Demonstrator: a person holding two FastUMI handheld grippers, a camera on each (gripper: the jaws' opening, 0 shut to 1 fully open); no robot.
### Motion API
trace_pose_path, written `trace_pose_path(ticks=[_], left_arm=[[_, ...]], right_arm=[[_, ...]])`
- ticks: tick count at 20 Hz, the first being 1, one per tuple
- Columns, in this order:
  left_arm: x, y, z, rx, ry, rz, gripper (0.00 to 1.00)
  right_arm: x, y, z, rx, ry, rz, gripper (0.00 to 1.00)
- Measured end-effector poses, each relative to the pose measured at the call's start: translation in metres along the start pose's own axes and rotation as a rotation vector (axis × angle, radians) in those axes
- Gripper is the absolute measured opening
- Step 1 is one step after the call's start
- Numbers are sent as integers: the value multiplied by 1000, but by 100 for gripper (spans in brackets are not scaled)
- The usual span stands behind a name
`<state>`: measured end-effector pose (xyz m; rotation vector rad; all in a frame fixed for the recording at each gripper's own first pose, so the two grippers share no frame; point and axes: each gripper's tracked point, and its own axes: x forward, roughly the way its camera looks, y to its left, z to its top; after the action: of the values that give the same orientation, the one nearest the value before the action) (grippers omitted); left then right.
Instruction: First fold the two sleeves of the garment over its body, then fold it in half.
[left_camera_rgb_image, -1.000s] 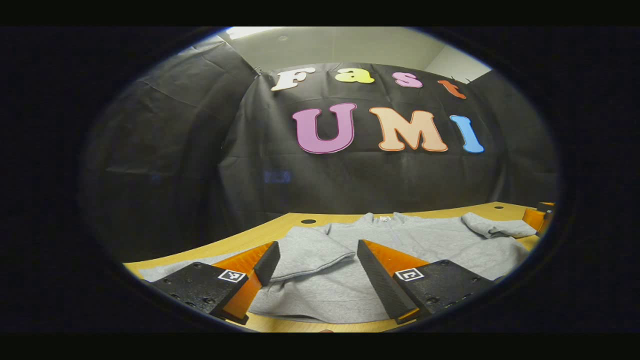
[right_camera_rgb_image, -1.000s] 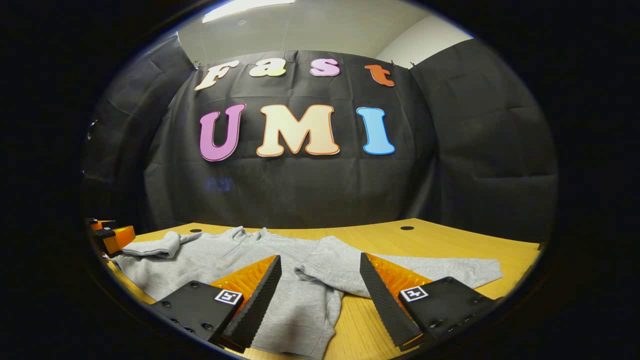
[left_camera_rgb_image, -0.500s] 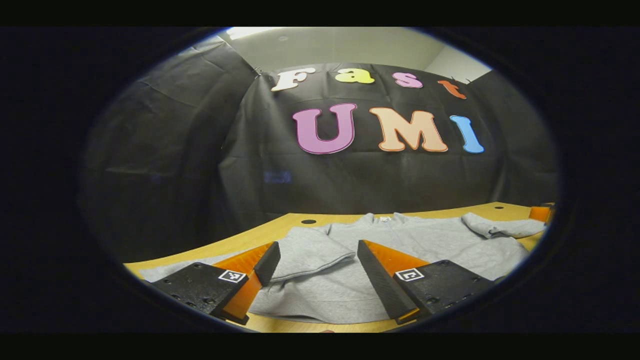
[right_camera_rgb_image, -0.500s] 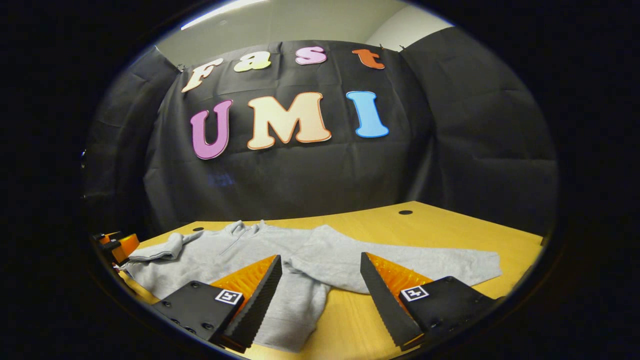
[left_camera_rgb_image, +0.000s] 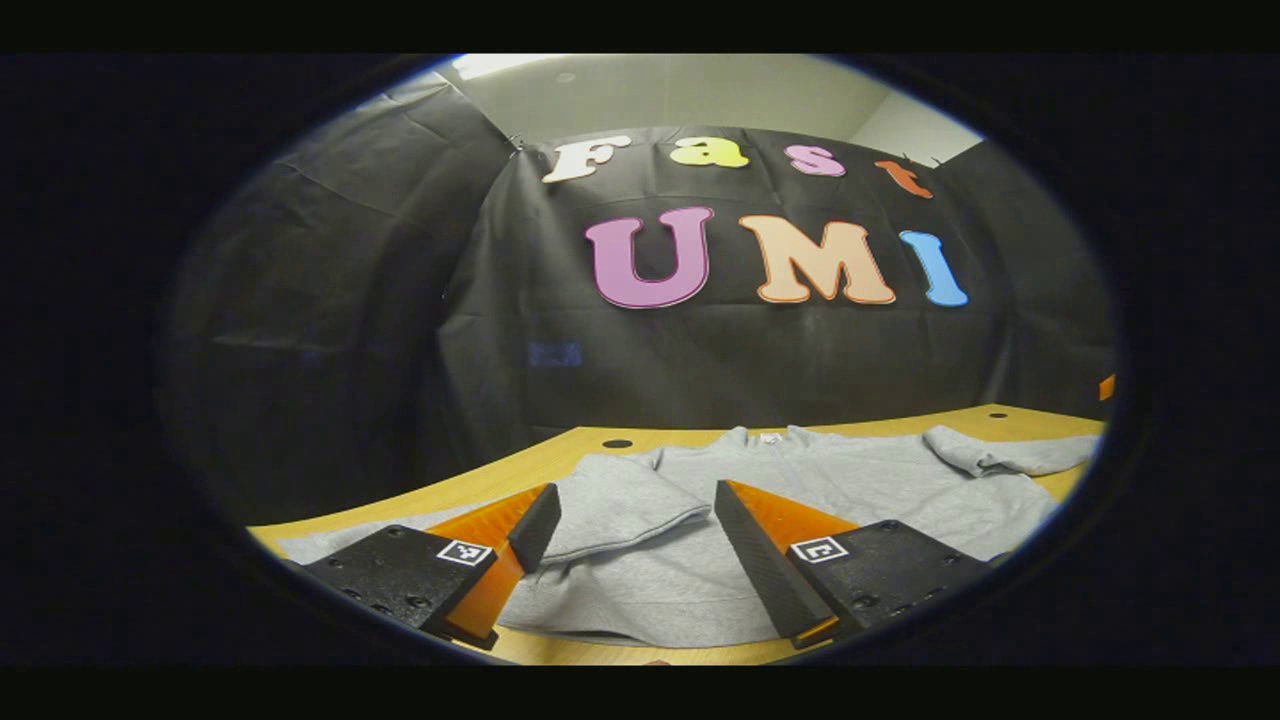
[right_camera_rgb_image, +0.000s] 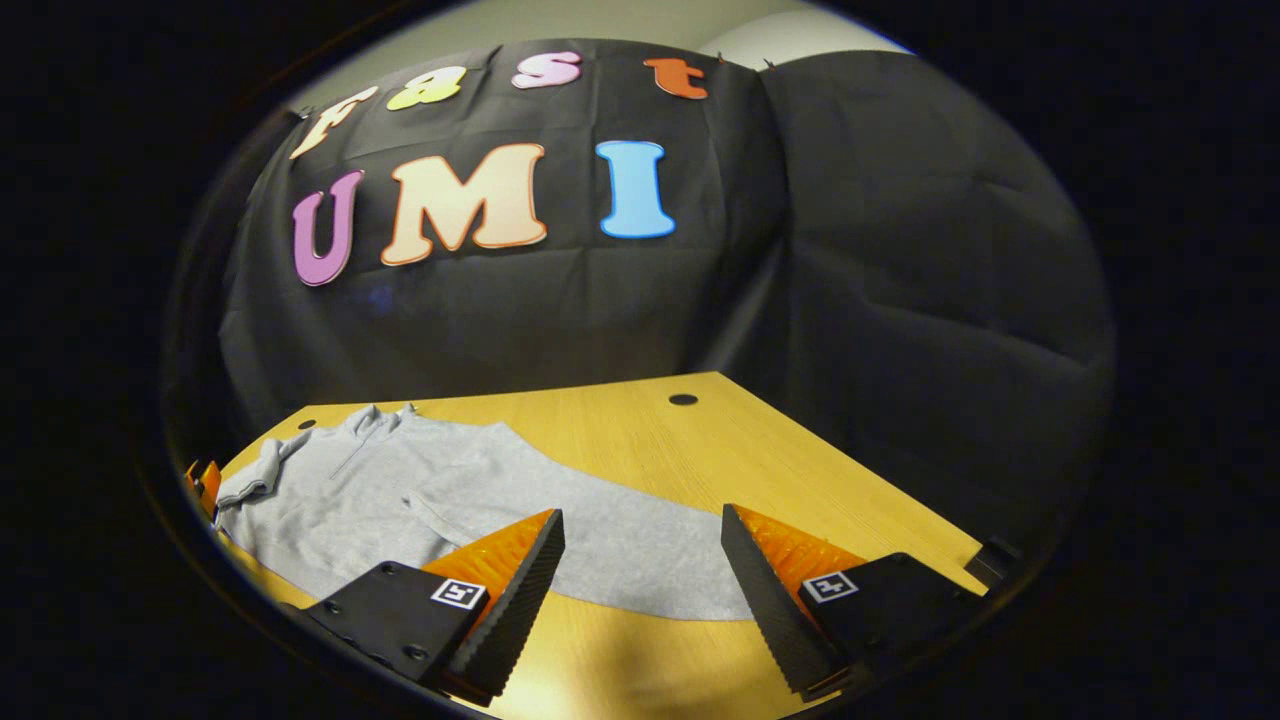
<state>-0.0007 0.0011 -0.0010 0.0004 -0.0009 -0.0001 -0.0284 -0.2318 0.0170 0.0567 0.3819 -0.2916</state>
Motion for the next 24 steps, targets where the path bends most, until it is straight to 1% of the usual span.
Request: trace_pose_path(ticks=[1, 3, 4, 5, 6, 7, 9, 10, 15, 16, 18, 19, 20, 22, 23, 24], left_arm=[[0, 0, 0, 0, 0, 0, 92], [0, 0, 1, 0, 0, 0, 92], [0, 0, 0, 0, 0, 0, 92], [0, 1, 0, 0, 0, 0, 93], [0, 0, 0, 0, 0, 0, 92], [0, 1, 0, 0, 0, 0, 94], [0, 1, 0, 0, 0, 0, 93], [0, 1, 0, 0, 0, 0, 92], [0, 1, 1, 0, 0, -1, 92], [0, 1, 0, 0, 0, -1, 93], [0, 0, 1, 0, 0, -1, 92], [0, 1, 1, 0, 0, -1, 92], [0, 1, 0, 0, 0, -1, 93], [0, 1, 0, 0, 0, -1, 92], [0, 1, 1, 0, 0, -1, 92], [0, 1, 0, 0, 0, -1, 92]], right_arm=[[6, -12, -7, 16, 40, -9, 99], [21, -30, -23, 10, 129, -37, 98], [28, -40, -35, -6, 180, -51, 94], [32, -47, -47, -24, 231, -63, 98], [38, -48, -54, -46, 261, -69, 98], [44, -54, -61, -60, 284, -83, 99], [51, -61, -68, -70, 312, -95, 98], [54, -62, -72, -60, 325, -97, 94], [64, -72, -90, -32, 378, -103, 94], [64, -72, -91, -34, 384, -104, 98], [64, -72, -91, -32, 389, -102, 98], [64, -72, -92, -29, 394, -99, 94], [64, -71, -92, -36, 394, -94, 98], [64, -71, -94, -59, 392, -82, 98], [64, -71, -93, -61, 389, -78, 94], [64, -71, -93, -60, 390, -76, 99]])
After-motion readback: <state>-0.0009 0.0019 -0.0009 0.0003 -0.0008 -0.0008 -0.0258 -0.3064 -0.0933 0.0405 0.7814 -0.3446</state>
